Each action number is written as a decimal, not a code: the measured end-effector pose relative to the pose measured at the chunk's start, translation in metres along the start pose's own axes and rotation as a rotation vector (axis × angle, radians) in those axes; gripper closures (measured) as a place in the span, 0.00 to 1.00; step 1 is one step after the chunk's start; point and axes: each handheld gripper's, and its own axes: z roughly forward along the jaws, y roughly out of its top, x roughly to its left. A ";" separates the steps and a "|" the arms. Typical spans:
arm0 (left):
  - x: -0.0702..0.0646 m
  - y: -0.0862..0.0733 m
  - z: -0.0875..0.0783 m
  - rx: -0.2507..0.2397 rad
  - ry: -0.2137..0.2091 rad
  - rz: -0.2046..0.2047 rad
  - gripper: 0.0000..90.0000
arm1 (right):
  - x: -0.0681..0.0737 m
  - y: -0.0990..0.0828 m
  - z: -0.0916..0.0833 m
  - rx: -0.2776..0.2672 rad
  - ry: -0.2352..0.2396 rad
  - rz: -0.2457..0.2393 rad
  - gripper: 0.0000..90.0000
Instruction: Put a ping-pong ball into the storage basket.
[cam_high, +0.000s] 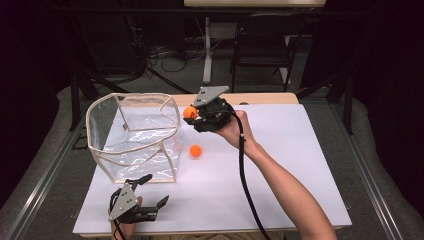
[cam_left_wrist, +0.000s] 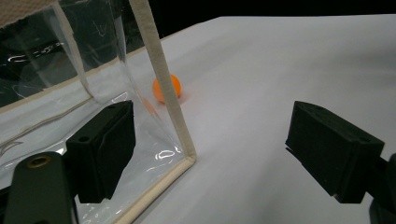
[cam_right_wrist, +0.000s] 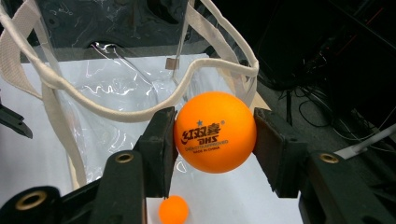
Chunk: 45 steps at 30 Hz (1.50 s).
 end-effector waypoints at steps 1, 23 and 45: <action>0.000 0.000 0.000 -0.001 0.000 -0.001 0.17 | 0.000 0.001 0.001 0.000 0.000 0.000 0.56; 0.001 0.000 -0.001 -0.004 0.002 0.001 0.17 | -0.005 0.016 0.007 0.004 -0.001 0.001 0.56; 0.001 0.000 -0.001 -0.002 0.001 0.001 0.17 | 0.001 0.035 0.014 -0.011 0.017 -0.018 0.56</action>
